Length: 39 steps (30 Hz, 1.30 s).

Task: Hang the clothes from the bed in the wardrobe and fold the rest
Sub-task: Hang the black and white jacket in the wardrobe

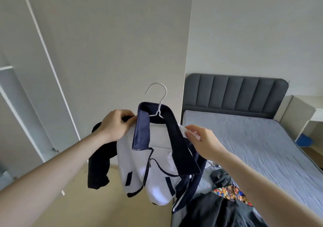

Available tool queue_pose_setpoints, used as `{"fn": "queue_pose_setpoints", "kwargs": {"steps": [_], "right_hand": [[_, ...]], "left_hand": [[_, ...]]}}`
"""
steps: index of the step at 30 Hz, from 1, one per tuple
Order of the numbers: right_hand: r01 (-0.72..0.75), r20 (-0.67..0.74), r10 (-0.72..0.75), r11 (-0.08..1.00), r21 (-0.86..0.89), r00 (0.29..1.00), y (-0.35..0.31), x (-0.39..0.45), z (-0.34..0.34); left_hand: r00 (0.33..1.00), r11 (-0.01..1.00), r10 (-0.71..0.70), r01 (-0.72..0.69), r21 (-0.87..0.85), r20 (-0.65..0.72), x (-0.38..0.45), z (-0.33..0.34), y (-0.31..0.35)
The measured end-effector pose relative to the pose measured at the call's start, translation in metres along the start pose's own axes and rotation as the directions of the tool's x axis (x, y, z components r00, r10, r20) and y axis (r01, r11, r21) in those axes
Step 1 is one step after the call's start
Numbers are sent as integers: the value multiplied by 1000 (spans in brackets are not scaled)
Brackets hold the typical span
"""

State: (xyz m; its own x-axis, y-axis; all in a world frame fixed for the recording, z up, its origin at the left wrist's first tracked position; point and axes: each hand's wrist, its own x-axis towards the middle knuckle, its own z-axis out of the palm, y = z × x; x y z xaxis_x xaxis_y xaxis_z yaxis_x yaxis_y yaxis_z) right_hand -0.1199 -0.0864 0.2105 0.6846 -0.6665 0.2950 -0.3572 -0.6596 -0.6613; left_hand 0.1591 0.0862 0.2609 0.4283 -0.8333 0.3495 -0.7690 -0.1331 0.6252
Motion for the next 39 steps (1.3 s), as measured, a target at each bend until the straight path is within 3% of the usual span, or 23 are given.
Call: {"fn": "queue_pose_setpoints", "kwargs": {"steps": [4, 8, 15, 19, 24, 27, 30, 32, 35, 39], "right_hand": [[30, -40, -27, 997, 71, 999, -5, 11, 10], [85, 67, -93, 990, 116, 993, -19, 26, 17], [154, 274, -242, 940, 306, 931, -62, 36, 69], [180, 343, -329, 898, 401, 880, -89, 33, 112], [182, 359, -372, 867, 464, 856, -117, 47, 161], [167, 412, -401, 851, 498, 818, -148, 61, 196], [146, 487, -448, 829, 539, 750, -188, 72, 233], [95, 559, -479, 810, 579, 677, -224, 77, 262], [-37, 630, -502, 764, 644, 592, -271, 83, 297], [-106, 672, -563, 723, 682, 482, -328, 95, 345]], "left_hand": [[996, 997, -80, 80, 5, 25, -4, 10, 10], [991, 990, -134, 135, -28, 24, -16, 24, 21], [963, 966, -209, 231, 120, -172, -65, 32, 16], [926, 914, -310, 352, 200, -215, -95, 16, 9], [831, 839, -543, 541, -54, -118, -125, -40, -10], [841, 843, -537, 538, 3, -68, -143, -69, -25], [867, 824, -466, 498, 269, -176, -161, -86, -46], [836, 754, -451, 544, 368, -314, -171, -103, -75], [775, 718, -388, 594, 364, -499, -185, -136, -125], [710, 718, -312, 611, 333, -631, -215, -195, -192]]}}
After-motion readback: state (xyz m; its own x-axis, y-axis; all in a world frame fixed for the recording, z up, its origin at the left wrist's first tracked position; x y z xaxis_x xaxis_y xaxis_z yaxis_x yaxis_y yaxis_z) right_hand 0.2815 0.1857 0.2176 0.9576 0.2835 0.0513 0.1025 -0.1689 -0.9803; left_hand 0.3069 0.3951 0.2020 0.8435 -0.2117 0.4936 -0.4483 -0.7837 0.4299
